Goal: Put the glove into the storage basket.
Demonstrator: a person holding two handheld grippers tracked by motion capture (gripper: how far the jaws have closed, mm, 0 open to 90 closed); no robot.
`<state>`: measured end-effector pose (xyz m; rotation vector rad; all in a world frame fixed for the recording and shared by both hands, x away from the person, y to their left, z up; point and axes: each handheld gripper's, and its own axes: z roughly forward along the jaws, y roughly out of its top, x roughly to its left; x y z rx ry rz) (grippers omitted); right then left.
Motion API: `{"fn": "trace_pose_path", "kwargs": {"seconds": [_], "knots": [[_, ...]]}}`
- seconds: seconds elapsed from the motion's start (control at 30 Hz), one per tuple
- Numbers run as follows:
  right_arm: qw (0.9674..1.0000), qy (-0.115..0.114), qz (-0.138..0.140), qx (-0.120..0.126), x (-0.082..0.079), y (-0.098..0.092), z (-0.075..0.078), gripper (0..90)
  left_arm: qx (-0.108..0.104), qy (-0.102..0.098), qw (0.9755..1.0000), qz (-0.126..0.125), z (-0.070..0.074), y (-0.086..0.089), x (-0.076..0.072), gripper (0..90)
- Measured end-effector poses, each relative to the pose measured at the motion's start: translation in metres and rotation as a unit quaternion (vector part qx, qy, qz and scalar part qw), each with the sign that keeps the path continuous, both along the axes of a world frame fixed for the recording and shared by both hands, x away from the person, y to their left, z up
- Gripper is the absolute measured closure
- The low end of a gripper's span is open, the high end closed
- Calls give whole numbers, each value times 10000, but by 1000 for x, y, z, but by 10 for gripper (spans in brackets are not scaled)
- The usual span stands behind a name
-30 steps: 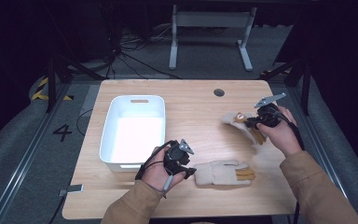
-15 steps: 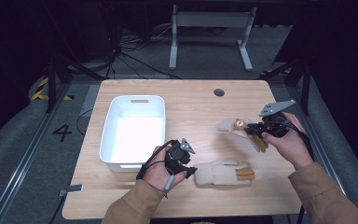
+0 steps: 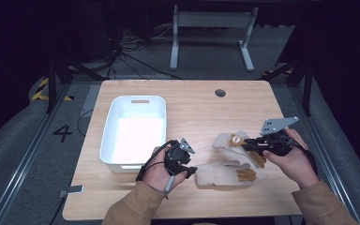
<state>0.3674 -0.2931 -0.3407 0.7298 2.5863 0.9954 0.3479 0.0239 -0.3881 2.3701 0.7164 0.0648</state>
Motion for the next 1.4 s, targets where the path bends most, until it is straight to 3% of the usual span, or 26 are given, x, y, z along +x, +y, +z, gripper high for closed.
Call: {"fn": "trace_pose_path", "kwargs": {"seconds": [0.33,0.7,1.07,1.4], "knots": [[9993,-41,296,243,-18,10,-13,797,14,23,10000,37,-1,2,1,589],[9970,-52,740,216,-27,18,-17,795,-11,30,10000,-16,-2,0,1,588],[9919,-50,1259,133,-33,30,-23,794,-18,28,10000,-34,-2,0,2,588],[9887,275,1470,-49,-24,28,-40,787,24,48,10000,-64,-4,-1,2,587]]}}
